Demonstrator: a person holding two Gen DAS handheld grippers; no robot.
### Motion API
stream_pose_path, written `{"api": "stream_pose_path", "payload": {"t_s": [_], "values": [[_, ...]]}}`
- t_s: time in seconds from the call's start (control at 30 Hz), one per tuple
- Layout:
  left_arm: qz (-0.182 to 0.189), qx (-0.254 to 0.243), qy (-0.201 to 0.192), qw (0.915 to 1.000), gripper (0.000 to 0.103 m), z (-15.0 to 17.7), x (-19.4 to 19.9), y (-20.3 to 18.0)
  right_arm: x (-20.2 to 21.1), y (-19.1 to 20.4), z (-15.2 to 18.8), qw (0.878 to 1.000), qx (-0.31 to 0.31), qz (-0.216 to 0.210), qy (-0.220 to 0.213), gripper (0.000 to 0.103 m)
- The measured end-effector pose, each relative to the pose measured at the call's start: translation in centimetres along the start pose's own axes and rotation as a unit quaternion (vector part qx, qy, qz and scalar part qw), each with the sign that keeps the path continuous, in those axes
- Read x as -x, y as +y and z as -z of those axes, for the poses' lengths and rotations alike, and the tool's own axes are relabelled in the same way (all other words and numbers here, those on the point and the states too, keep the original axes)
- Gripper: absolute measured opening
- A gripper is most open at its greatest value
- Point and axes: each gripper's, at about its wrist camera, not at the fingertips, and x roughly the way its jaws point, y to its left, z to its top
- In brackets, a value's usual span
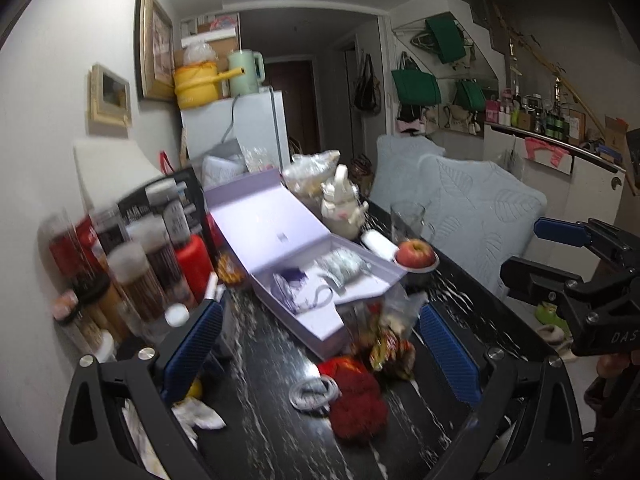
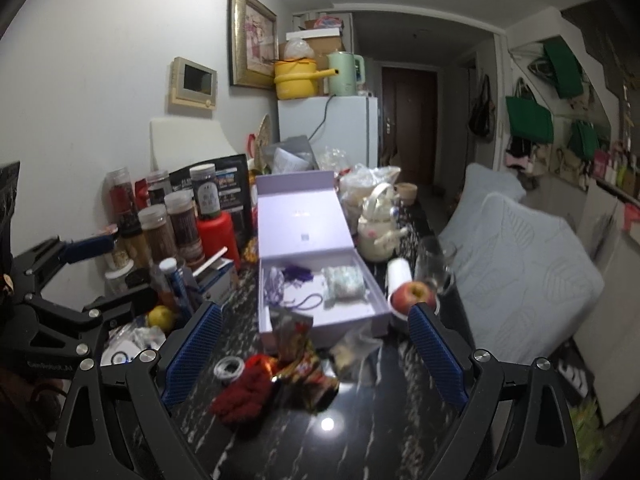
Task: Organize soft objects
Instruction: 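Withdraw both open tools from the box back over the table, then grasp red fuzzy yarn bundle with right tool while left tool approaches white cable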
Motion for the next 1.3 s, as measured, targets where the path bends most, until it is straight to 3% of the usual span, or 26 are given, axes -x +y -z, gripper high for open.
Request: {"api": "stream_pose_path", "payload": {"t_s": [0.23, 0.4, 0.73, 1.0, 1.3], "values": [[0.007, 0.01, 0.025, 0.9996, 0.101, 3.9, -0.2, -0.2, 0.0, 0.2, 3.5, 1.0, -0.012, -0.016, 0.016, 0.095], [0.031, 0.019, 0.051, 0.9981, 0.101, 6.1, -1.0, -0.4, -0.9, 0.4, 5.8, 0.999, -0.025, -0.026, 0.033, 0.095], [0.047, 0.055, 0.09, 0.9933, 0.101, 10.0, -3.1, 0.3, -3.5, 0.7, 10.5, 0.994, -0.049, -0.054, 0.084, 0.095], [0.036, 0.094, 0.128, 0.9866, 0.101, 13.3, -5.4, 2.7, -6.5, 1.8, 13.0, 0.989, -0.054, -0.072, 0.117, 0.095], [0.012, 0.123, 0.149, 0.9811, 0.101, 15.8, -7.3, 6.1, -11.1, 4.4, 13.6, 0.984, -0.04, -0.099, 0.144, 0.095]]}}
